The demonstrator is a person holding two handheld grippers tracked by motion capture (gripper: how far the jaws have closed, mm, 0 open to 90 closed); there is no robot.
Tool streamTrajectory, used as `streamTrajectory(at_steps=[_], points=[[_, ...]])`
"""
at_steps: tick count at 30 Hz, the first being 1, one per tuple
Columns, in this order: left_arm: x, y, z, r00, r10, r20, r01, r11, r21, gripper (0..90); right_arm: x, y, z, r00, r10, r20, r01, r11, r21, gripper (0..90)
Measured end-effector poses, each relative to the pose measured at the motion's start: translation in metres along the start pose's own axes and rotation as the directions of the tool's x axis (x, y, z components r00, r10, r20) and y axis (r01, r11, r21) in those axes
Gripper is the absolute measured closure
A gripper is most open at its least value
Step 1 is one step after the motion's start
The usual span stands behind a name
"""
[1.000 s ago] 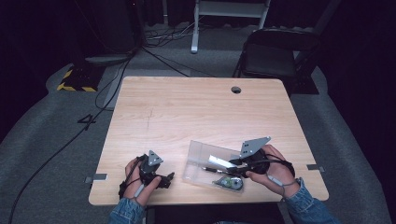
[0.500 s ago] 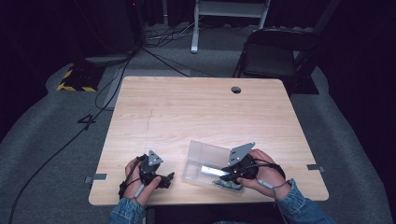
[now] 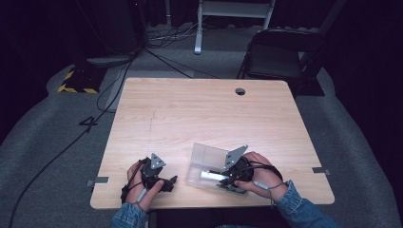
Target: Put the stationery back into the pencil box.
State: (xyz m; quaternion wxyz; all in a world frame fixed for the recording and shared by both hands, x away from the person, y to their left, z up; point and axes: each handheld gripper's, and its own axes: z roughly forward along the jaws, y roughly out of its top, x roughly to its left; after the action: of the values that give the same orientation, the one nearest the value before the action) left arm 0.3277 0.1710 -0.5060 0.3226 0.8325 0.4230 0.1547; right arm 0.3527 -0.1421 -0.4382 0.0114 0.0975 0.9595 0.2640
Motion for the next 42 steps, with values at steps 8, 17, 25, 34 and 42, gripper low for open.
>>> streamTrajectory(at_steps=[8, 17, 25, 34, 42], points=[[0.000, -0.001, -0.001, 1.0000, 0.007, 0.001, -0.007, 1.0000, 0.004, 0.7, -0.001, 0.003, 0.011, 0.9999, -0.010, -0.008, 0.010, 1.000, 0.028, 71.3], [0.000, 0.000, -0.001, 1.0000, 0.005, 0.004, -0.005, 1.0000, 0.005, 0.5, -0.007, -0.002, 0.017, 0.9999, 0.015, -0.006, -0.015, 1.000, 0.023, 71.2], [0.000, 0.000, -0.001, 1.0000, 0.005, 0.004, -0.005, 1.0000, 0.005, 0.4, -0.007, -0.002, 0.019, 0.9995, 0.031, -0.008, -0.031, 0.999, 0.017, 71.0], [0.000, 0.000, -0.001, 1.0000, 0.005, 0.004, -0.005, 1.0000, 0.005, 0.4, -0.010, -0.004, 0.020, 0.9994, 0.035, 0.004, -0.035, 0.999, 0.000, 69.4], [0.000, 0.000, -0.001, 1.0000, 0.007, 0.001, -0.007, 1.0000, 0.005, 0.5, -0.012, -0.005, 0.019, 0.9989, 0.041, 0.024, -0.041, 0.999, -0.009, 69.3]])
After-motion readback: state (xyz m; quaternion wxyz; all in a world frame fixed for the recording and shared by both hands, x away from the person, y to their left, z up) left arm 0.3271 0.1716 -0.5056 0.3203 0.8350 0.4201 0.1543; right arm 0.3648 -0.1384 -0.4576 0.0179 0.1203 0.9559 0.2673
